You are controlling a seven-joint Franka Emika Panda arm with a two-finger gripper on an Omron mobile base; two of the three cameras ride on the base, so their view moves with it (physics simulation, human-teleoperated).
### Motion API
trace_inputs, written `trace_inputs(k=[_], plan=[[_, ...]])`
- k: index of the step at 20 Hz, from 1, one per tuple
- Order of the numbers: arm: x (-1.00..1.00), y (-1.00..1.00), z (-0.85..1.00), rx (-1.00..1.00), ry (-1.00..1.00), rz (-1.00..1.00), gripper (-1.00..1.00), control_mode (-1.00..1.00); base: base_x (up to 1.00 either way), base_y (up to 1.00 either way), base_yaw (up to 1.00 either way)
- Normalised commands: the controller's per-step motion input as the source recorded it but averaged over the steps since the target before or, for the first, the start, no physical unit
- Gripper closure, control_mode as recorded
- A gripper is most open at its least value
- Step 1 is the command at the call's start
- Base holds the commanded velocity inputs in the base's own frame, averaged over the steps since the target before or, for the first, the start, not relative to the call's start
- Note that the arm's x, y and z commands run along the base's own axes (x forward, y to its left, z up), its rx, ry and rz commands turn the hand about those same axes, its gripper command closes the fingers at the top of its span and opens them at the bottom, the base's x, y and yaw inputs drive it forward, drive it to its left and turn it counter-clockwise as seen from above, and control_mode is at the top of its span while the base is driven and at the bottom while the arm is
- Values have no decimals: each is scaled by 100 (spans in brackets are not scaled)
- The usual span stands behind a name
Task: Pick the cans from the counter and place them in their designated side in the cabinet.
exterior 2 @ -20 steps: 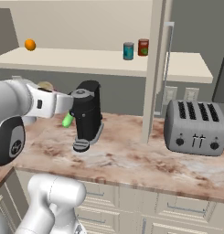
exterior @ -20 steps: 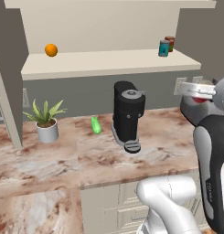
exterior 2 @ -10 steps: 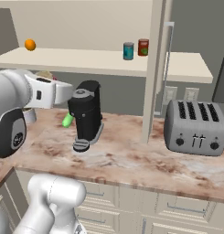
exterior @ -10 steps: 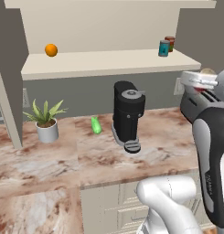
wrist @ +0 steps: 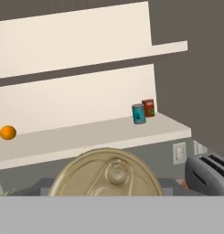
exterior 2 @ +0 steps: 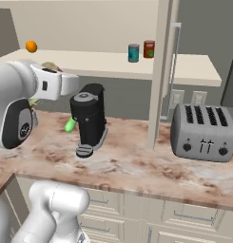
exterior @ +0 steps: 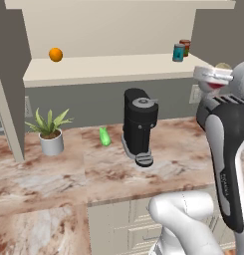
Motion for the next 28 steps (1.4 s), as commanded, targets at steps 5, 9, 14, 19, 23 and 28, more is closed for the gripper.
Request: trace_inputs(k=[5,9,14,19,23,28], plan=[[36,0,0,0,-5,0,100,-100,0,0,0],[34,0,1,0,-1,0,100,-100,0,0,0],[32,-2,8,-1,0,0,100,-100,0,0,0],[26,-9,12,-2,0,0,100,-100,0,0,0],[23,-14,2,-3,1,0,100,-100,0,0,0],[18,-14,0,-5,0,0,100,-100,0,0,0]])
